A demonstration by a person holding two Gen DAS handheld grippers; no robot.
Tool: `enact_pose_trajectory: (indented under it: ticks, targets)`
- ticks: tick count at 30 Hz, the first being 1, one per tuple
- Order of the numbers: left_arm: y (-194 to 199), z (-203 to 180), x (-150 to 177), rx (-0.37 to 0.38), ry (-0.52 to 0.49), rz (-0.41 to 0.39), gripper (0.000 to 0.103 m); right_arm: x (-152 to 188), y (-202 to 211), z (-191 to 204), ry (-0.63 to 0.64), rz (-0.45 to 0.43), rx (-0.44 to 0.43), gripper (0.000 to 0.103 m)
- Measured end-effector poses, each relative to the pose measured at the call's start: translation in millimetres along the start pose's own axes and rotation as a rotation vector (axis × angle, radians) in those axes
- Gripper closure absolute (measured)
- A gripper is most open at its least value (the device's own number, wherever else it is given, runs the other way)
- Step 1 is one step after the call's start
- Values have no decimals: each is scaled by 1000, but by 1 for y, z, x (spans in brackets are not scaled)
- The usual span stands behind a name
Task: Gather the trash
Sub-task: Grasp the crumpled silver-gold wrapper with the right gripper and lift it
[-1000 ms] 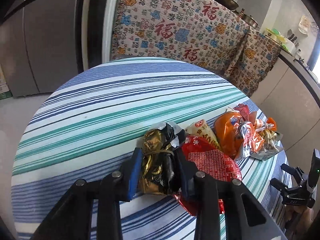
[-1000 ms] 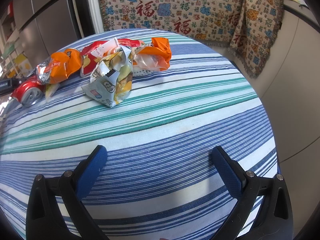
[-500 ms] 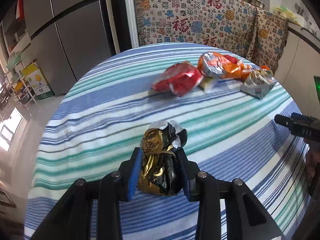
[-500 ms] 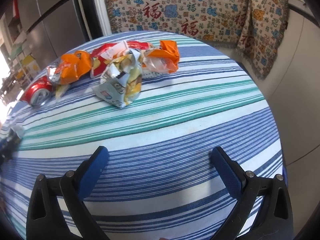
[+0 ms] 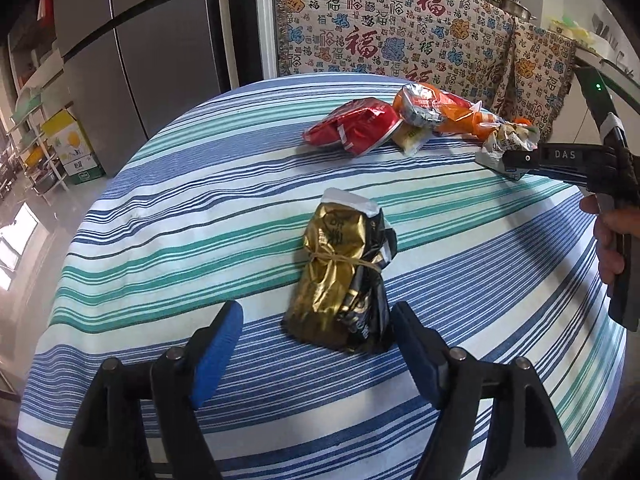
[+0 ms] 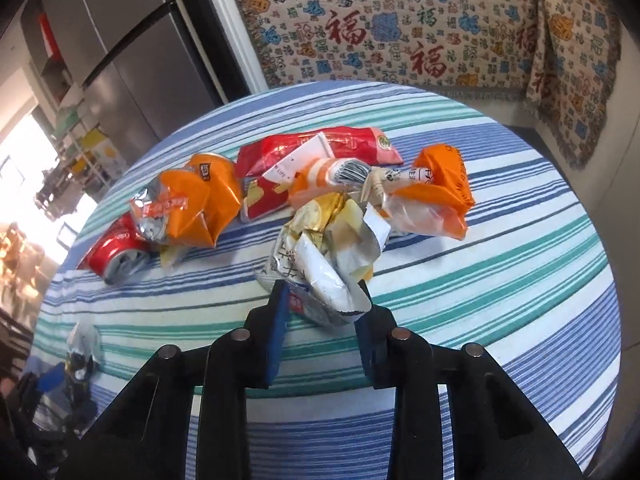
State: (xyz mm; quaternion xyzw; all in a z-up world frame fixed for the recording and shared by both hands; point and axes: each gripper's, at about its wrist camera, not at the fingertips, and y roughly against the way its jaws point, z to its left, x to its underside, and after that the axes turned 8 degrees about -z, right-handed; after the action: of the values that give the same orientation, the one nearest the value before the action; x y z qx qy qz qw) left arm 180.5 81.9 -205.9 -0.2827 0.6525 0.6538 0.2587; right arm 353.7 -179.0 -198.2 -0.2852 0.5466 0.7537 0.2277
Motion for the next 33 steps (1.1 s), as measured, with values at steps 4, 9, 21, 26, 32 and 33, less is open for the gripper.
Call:
enact_pose_trajectory:
  ticks: [4, 9, 21, 26, 32, 33]
  targets:
    - [3, 6, 3, 21, -8, -8, 25, 22, 29, 10, 77, 32, -67, 78]
    - [5, 8, 6, 73, -47, -11, 25, 67, 74, 17, 184, 101, -97, 78]
    - [1, 4, -22, 237, -34, 10, 23, 60, 107, 7, 141, 48, -35, 20]
    - [-19, -2, -25, 215, -86, 55, 23, 51, 83, 22, 170, 100, 56, 14]
    - [-13, -5, -24, 209, -102, 26, 61, 48, 82, 17, 107, 106, 51, 76]
    - [-11, -3, -23, 213, -100, 19, 61, 48, 88, 19, 112, 89, 49, 76]
